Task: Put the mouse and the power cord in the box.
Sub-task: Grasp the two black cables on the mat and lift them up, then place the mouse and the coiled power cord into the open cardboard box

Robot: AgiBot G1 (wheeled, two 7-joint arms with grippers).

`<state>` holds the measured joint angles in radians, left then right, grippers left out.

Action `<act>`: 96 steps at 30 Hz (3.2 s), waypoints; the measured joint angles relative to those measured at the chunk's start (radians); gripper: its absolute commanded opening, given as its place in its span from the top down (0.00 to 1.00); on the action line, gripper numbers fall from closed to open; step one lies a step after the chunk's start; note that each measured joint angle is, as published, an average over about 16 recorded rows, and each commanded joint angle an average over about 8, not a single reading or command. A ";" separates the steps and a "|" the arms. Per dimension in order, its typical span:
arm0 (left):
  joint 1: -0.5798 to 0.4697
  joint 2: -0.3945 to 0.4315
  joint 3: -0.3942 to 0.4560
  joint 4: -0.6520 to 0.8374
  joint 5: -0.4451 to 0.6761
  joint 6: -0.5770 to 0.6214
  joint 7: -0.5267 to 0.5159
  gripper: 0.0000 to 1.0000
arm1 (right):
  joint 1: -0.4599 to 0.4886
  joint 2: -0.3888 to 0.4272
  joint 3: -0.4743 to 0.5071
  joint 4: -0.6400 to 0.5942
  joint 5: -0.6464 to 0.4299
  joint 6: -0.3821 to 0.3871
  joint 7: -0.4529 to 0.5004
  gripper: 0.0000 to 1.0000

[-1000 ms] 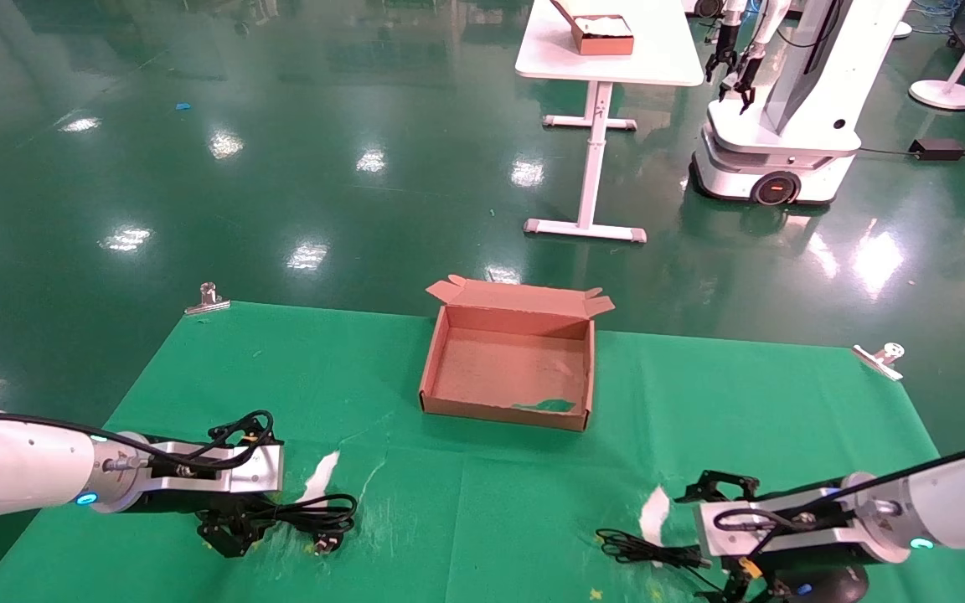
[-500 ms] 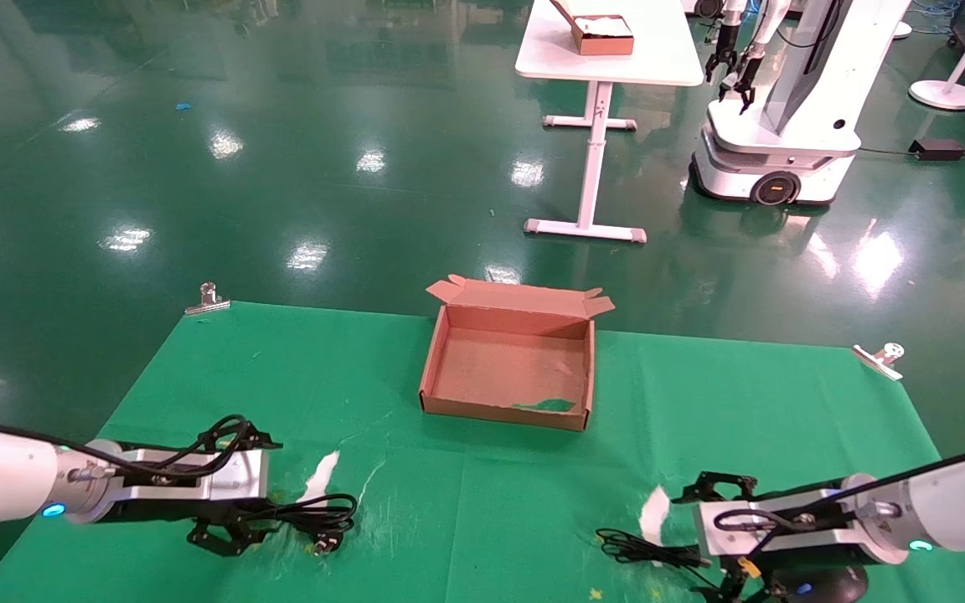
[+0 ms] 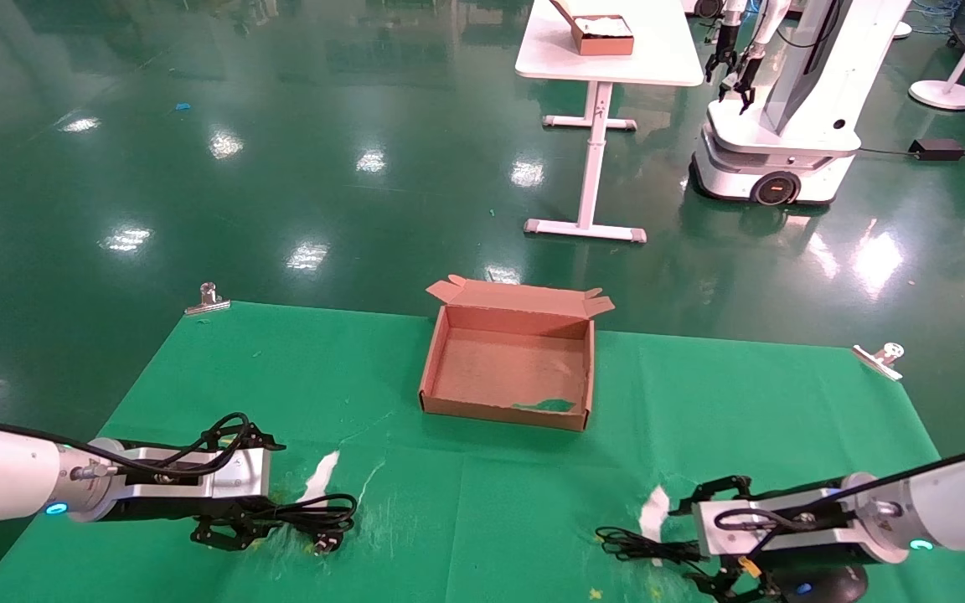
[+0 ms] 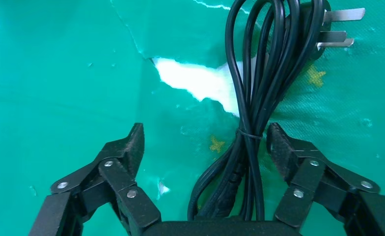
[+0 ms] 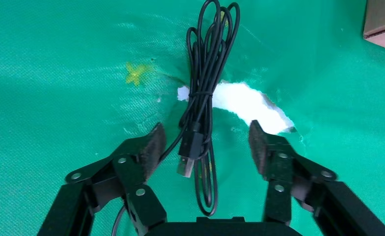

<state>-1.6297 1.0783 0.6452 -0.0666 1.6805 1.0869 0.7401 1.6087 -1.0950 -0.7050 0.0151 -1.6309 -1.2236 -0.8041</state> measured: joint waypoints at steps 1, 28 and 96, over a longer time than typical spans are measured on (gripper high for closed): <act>0.000 0.000 0.000 0.000 0.000 0.000 0.000 1.00 | 0.000 0.000 0.000 0.000 0.000 0.000 0.000 1.00; -0.001 0.001 0.000 -0.004 0.001 -0.001 -0.007 1.00 | -0.001 0.003 0.001 0.005 0.003 -0.001 0.002 1.00; -0.187 0.274 -0.060 -0.037 -0.131 -0.261 -0.366 1.00 | 0.104 -0.183 0.164 0.081 0.288 0.483 -0.014 0.00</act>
<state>-1.8163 1.3520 0.5852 -0.1031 1.5496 0.8261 0.3743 1.7126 -1.2781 -0.5411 0.0959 -1.3427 -0.7407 -0.8186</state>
